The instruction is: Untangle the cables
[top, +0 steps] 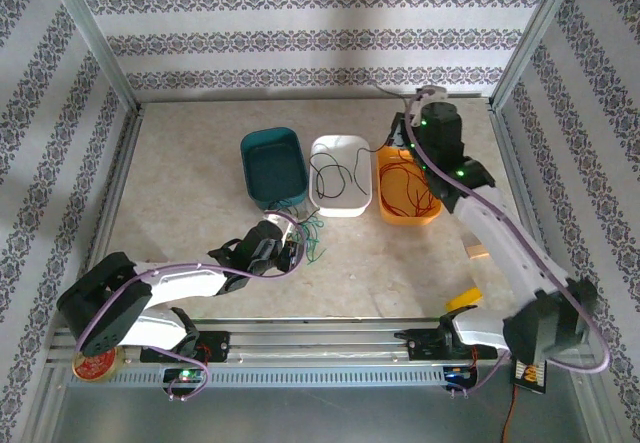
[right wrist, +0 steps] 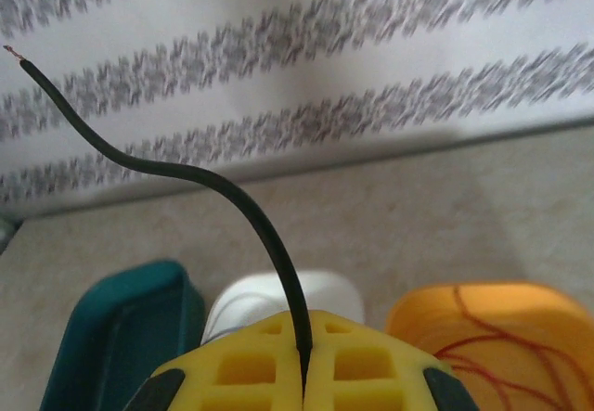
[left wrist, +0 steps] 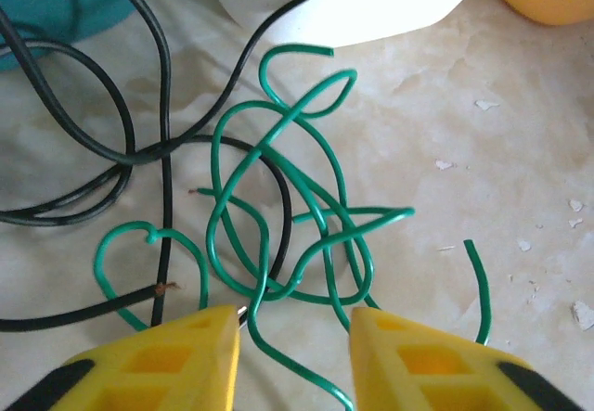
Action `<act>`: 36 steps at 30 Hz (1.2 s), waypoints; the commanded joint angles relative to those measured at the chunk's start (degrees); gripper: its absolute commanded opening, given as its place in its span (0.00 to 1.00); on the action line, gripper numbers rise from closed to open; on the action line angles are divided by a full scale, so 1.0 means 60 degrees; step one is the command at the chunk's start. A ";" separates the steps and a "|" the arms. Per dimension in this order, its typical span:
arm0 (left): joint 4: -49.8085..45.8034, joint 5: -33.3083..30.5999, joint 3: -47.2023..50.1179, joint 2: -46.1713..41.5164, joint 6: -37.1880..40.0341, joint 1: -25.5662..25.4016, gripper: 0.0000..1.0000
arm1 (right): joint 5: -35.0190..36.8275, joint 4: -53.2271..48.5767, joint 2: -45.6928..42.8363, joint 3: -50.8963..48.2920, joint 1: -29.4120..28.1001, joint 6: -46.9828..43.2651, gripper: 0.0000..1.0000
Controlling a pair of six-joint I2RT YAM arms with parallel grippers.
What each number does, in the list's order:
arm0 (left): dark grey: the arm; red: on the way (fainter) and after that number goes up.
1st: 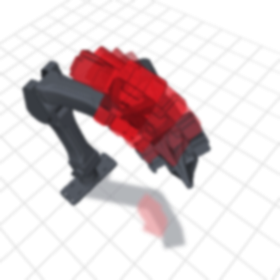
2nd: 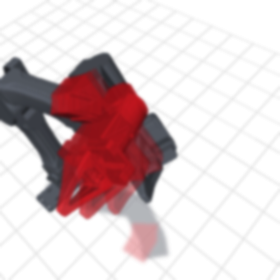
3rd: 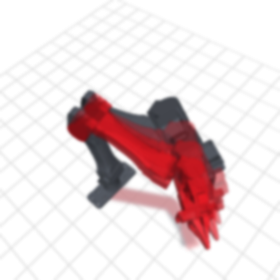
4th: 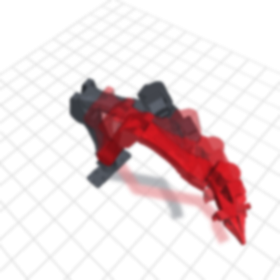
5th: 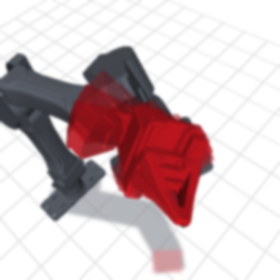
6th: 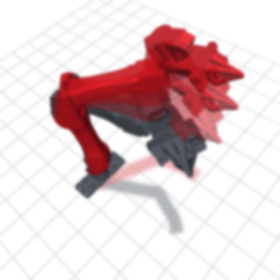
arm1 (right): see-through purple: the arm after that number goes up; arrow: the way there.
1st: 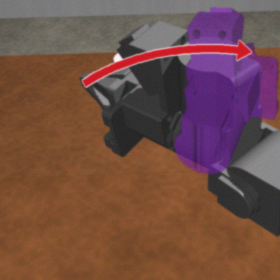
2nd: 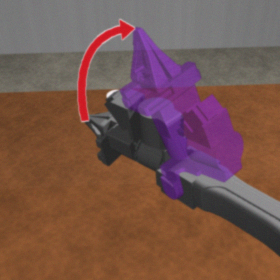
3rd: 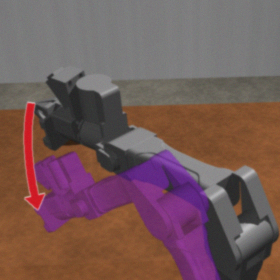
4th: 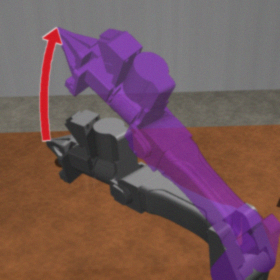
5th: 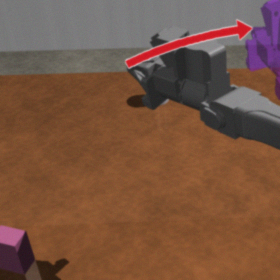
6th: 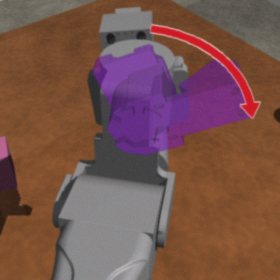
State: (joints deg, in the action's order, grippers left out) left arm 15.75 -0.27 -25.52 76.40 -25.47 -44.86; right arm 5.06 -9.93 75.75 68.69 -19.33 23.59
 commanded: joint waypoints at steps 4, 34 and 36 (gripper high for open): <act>0.0187 -0.0604 0.0003 -0.0493 -0.0280 0.0146 0.51 | -0.1203 0.0189 0.1639 0.0028 -0.0384 0.0591 0.00; -0.1458 -0.4072 0.0308 -0.2566 -0.1742 0.0295 0.91 | 0.0804 -0.1125 0.2949 0.0457 -0.1431 0.0693 0.51; -0.1820 -0.3954 0.0187 -0.2467 -0.2279 0.0662 0.91 | 0.0732 -0.1170 0.2606 0.0311 -0.1625 0.0410 0.51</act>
State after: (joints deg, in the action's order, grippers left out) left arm 8.97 -22.24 -23.70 61.08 -34.28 -43.64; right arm 7.25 -16.45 94.28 72.12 -27.33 29.15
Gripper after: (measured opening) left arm 0.907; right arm 0.510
